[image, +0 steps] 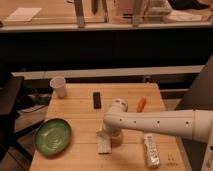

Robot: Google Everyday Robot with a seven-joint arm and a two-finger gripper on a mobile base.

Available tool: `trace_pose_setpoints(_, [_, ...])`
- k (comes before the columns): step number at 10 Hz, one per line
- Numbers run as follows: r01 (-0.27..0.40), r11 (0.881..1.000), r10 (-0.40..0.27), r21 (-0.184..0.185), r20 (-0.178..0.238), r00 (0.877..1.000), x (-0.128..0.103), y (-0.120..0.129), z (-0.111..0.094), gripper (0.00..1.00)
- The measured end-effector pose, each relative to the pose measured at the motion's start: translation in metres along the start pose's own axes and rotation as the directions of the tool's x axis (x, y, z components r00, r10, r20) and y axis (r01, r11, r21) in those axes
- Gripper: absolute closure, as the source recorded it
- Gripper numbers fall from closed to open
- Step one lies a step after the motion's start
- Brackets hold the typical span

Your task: Wipe the white sponge on the table

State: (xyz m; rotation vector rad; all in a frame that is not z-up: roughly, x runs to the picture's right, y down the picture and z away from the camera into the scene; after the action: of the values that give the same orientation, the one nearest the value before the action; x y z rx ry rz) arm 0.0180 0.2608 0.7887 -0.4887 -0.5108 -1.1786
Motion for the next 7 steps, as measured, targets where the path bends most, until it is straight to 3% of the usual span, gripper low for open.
trace_pose_setpoints(7, [0.044,0.999,-0.044,0.006,0.014,0.999,-0.0067,-0.0008,0.0012,0.2])
